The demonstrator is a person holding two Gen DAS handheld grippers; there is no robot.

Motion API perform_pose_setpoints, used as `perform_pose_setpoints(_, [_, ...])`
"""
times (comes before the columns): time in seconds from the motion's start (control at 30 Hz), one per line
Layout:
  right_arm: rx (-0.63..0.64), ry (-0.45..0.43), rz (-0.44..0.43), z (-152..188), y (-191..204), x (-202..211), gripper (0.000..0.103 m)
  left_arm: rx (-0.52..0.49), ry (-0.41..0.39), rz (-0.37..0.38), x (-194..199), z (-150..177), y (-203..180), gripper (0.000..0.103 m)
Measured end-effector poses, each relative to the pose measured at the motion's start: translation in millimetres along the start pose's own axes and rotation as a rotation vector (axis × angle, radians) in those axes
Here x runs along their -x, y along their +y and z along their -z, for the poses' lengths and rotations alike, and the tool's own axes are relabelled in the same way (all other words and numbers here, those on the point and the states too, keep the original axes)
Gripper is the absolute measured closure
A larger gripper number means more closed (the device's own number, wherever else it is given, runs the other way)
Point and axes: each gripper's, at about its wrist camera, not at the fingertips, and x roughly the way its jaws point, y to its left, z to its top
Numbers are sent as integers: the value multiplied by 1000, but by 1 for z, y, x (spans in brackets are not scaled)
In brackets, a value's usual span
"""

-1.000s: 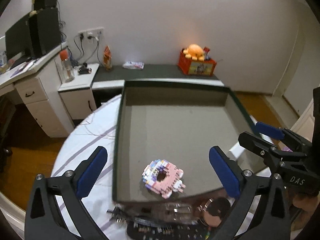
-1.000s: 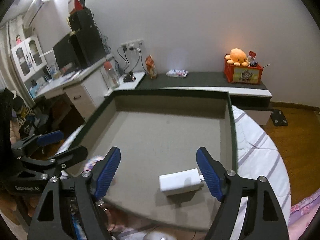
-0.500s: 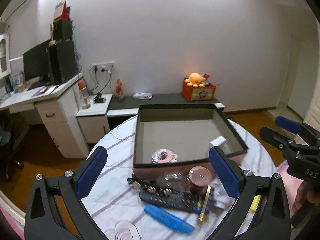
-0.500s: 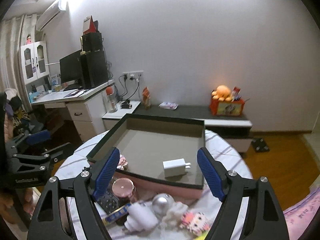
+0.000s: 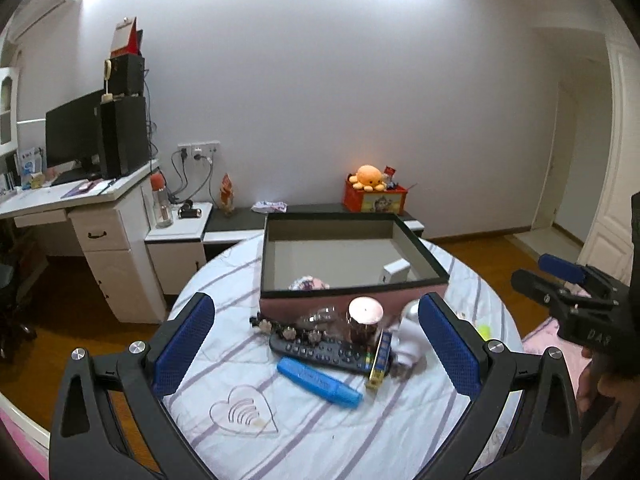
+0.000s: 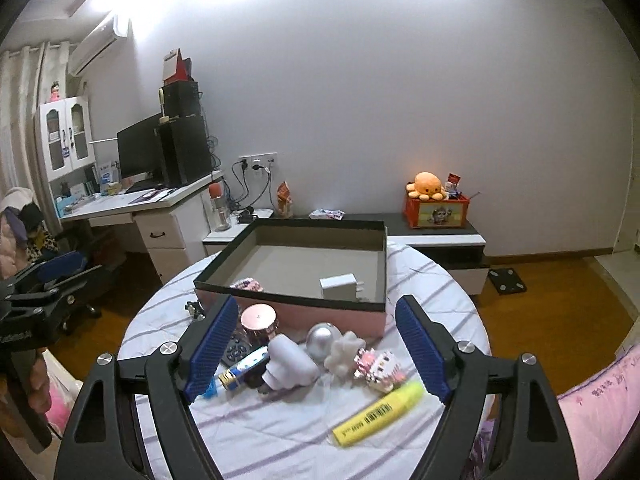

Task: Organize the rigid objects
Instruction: 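Withdraw both tools from the box back toward the remaining items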

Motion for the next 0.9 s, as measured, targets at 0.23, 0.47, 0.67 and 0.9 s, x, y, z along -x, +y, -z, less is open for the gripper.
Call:
perform_pose_setpoints(0.23, [-5, 26, 6, 10, -1, 2, 20, -1, 41, -30, -2, 12, 5, 0])
perform_pose_setpoints(0.47, [-18, 52, 7, 17, -5, -3, 20, -16, 67, -25, -8, 18, 0, 0])
perform_pose_setpoints(0.67, [-39, 88, 20, 26, -15, -14, 20, -50, 118, -13, -24, 27, -9, 0])
perform_pose_setpoints(0.9, [-77, 134, 27, 39, -31, -28, 20, -53, 193, 6, -54, 43, -20, 0])
